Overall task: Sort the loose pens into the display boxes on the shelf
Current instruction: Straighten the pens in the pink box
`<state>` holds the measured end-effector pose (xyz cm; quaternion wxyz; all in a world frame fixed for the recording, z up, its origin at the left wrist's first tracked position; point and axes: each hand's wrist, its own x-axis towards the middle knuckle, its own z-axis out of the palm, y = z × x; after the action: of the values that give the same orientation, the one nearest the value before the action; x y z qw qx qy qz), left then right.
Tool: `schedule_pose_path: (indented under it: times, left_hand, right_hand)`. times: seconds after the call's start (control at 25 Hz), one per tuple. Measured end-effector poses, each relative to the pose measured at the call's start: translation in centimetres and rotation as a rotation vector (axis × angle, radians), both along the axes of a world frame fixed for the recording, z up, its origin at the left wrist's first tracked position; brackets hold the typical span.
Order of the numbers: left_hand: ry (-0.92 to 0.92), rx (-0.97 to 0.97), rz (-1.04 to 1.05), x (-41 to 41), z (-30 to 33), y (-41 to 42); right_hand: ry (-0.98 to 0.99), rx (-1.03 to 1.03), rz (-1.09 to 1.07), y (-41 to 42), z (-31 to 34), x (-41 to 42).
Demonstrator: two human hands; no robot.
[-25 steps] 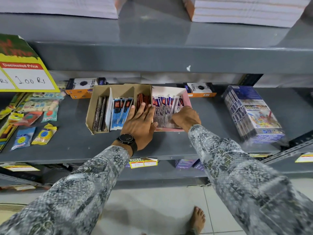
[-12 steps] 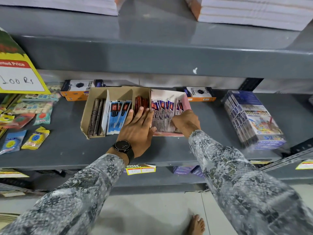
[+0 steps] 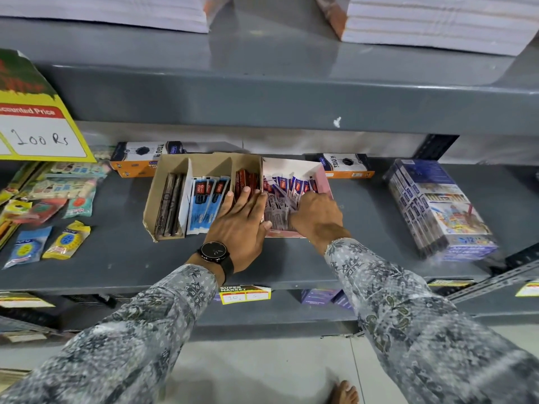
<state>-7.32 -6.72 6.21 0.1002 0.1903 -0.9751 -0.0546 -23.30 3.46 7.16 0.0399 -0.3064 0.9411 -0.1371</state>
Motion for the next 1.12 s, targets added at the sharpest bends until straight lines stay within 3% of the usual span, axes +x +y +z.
schedule_pose_path:
  times: [0.2, 0.32, 0.6, 0.72, 0.8, 0.88, 0.96, 1.12]
  left_hand:
    - [-0.019, 0.008, -0.009, 0.2, 0.3, -0.2]
    - [-0.023, 0.013, -0.013, 0.4, 0.4, -0.3]
    - [-0.001, 0.014, -0.014, 0.2, 0.3, -0.1]
    - [-0.004, 0.013, -0.018, 0.3, 0.1, -0.4]
    - [0.003, 0.02, -0.013, 0.4, 0.0, -0.6]
    - [0.015, 0.02, -0.007, 0.5, -0.1, -0.6]
    - [0.027, 0.01, -0.007, 0.5, -0.3, -0.6]
    - [0.023, -0.007, -0.02, 0.5, -0.4, -0.8]
  right_hand:
    - [-0.237, -0.127, -0.003, -0.4, -0.3, -0.8]
    - [-0.093, -0.176, 0.007, -0.8, -0.6, -1.1]
    - [-0.215, -0.169, -0.099, -1.7, -0.7, -1.1]
    - [-0.091, -0.196, -0.05, -1.2, -0.6, -1.1]
    - [0.0, -0.077, 0.147, -1.4, -0.4, -1.2]
    - [-0.131, 0.154, 0.297, -2.1, -0.5, -1.3]
    - [-0.281, 0.298, 0.341, -2.6, -1.2, -1.8]
    - [-0.271, 0.336, 0.358, -2.8, -2.2, -3.0]
